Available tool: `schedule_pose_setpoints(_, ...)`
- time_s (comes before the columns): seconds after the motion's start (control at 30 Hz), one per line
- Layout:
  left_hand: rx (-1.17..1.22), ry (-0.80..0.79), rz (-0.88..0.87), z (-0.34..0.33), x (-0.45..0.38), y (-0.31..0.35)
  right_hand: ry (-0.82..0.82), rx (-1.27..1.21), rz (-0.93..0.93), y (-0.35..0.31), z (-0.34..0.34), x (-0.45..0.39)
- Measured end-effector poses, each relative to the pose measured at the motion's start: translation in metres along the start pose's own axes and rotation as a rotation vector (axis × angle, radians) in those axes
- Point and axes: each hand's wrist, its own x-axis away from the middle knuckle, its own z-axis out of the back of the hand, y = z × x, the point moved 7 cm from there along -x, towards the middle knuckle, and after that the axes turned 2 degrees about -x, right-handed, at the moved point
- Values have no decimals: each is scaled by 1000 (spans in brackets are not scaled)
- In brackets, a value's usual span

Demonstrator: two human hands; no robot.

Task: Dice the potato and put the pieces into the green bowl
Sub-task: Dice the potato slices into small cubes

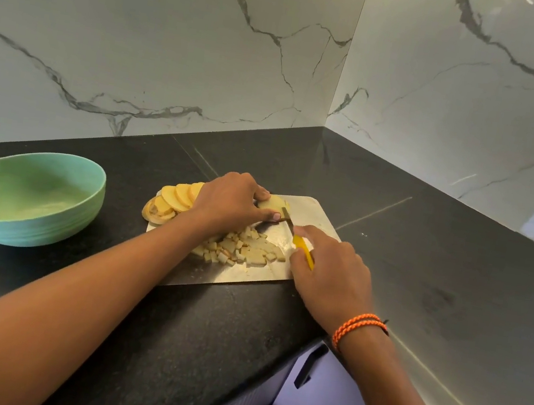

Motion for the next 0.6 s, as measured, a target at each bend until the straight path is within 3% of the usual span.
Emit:
schedule_pose_setpoints(0.13, 8, -38, -20, 2, 0, 0, 125, -40, -19, -5, 1, -21)
schedule_pose_setpoints(0.6, -3, -11, -22, 1, 1, -2, 7, 102, -9, -18, -25, -45)
